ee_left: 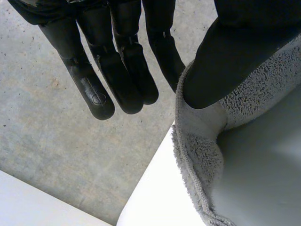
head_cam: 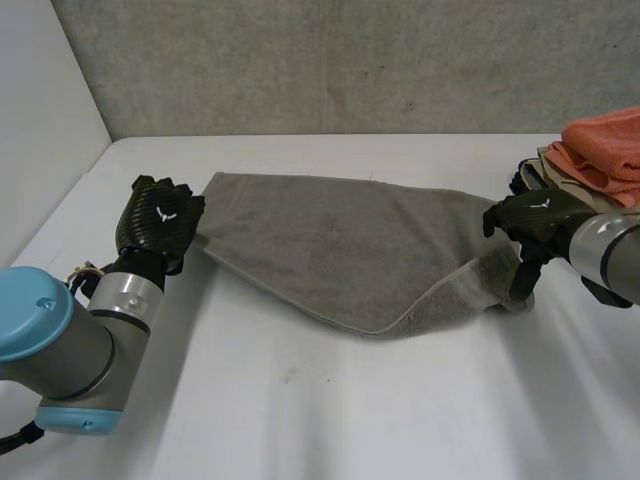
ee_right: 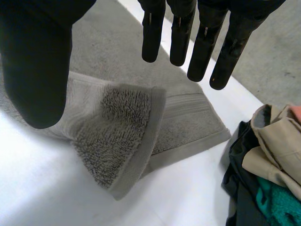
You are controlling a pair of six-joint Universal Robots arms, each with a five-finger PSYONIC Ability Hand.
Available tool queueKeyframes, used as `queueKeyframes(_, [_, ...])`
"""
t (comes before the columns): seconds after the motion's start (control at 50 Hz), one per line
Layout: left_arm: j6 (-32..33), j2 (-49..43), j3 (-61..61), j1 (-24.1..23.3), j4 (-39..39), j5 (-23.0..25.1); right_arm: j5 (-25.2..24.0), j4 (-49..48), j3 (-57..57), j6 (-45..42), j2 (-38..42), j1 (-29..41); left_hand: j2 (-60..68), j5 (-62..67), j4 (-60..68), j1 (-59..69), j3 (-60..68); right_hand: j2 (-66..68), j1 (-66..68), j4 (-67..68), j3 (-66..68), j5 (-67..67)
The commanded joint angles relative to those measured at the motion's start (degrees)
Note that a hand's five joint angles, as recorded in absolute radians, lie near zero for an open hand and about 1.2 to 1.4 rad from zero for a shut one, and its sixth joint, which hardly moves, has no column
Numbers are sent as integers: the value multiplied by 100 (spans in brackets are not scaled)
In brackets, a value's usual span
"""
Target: Fold the laundry.
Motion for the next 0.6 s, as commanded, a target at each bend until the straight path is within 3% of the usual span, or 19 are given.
queueKeyframes(0.02, [-65,-2,7,-3,-3,14,113,195,-978,-317,698,46,1123,1408,1106,1350,1149,420,766,361,385,402])
queueKeyframes(0.26, [-65,-2,7,23,-3,32,684,713,-2201,-845,1972,388,1123,1408,1106,1350,1149,689,1034,630,654,671])
queueKeyframes(0.34, [-65,-2,7,41,-3,32,694,854,-2298,-845,2122,468,1123,1408,1106,1350,1149,1676,2021,1617,1641,1658])
queueKeyframes(0.36, [-57,-2,7,41,-3,32,702,854,-2298,-845,2123,468,1123,1408,1106,1350,1149,2015,2360,1956,1980,1997])
queueKeyframes(0.4, [-57,-2,7,41,-3,32,702,854,-2290,-836,2105,468,1123,1408,1106,1350,1149,4291,4636,4232,4256,4273])
queueKeyframes(0.44, [-48,-2,7,41,-3,40,702,854,-2272,-819,2079,468,1123,1408,1106,1350,1149,5439,5785,5381,5405,5421])
queueKeyframes(0.54, [49,33,7,85,-64,23,685,907,-2053,-704,1596,468,1123,1408,1106,1350,1149,5444,5789,5385,5409,5426])
queueKeyframes(0.6, [154,339,-72,137,-475,23,632,890,-1456,-766,1008,424,1123,1408,1106,1350,1149,5444,5789,5385,5409,5426])
